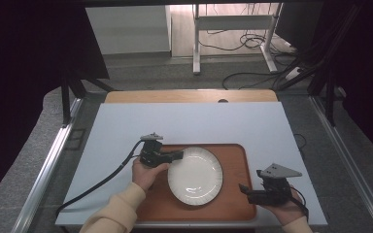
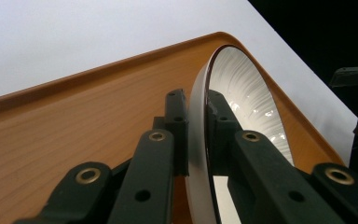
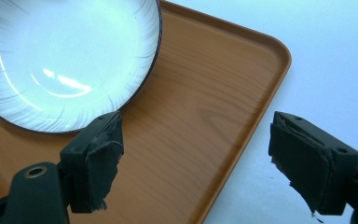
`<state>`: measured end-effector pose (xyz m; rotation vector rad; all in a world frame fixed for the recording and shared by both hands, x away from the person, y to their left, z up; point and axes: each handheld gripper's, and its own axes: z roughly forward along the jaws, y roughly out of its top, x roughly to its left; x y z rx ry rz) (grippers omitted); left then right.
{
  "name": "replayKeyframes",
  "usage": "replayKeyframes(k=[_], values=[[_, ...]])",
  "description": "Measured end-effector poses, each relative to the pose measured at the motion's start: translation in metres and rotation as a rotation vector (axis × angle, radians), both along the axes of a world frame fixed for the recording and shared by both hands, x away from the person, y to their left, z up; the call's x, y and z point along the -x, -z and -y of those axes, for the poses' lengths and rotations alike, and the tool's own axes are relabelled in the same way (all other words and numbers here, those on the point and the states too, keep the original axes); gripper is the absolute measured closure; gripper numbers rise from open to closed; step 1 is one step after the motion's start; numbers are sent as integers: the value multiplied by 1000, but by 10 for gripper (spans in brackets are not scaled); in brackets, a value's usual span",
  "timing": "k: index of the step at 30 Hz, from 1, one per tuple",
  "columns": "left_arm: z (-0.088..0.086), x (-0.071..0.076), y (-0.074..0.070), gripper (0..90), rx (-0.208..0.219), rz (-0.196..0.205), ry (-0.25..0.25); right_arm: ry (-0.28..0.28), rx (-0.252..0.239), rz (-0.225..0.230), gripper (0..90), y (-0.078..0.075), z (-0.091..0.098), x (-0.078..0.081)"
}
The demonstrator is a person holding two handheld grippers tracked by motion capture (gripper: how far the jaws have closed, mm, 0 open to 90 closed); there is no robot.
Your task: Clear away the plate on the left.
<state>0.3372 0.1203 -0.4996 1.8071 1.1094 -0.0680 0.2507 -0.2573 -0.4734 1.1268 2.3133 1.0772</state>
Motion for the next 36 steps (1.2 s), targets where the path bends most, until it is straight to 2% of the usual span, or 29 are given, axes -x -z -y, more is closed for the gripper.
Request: replayKeyframes(k=[5,11,14,18,26,30,32,34,36], values=[[-2,-6,7,828,2,-31,1,-1,1,-2,183,0,0,0],[-2,-10,16,841,-54,-42,-3,-3,5,-8,183,1,-1,0],[-1,-10,17,837,-70,-43,-6,-2,7,-8,183,2,-1,0],[0,-11,23,809,-124,-55,0,0,8,-8,183,2,-1,0],[3,-12,28,777,-179,-54,5,-4,9,-9,183,3,-2,-1],[3,-13,29,726,-183,-64,17,-5,9,-10,183,3,-2,-1],[3,-13,28,685,-162,-64,16,-7,10,-11,183,3,-2,-2],[2,-13,26,598,-148,-61,20,-8,9,-14,183,4,-2,-2],[1,-12,22,496,-142,-37,5,-8,8,-15,183,4,-2,-2]])
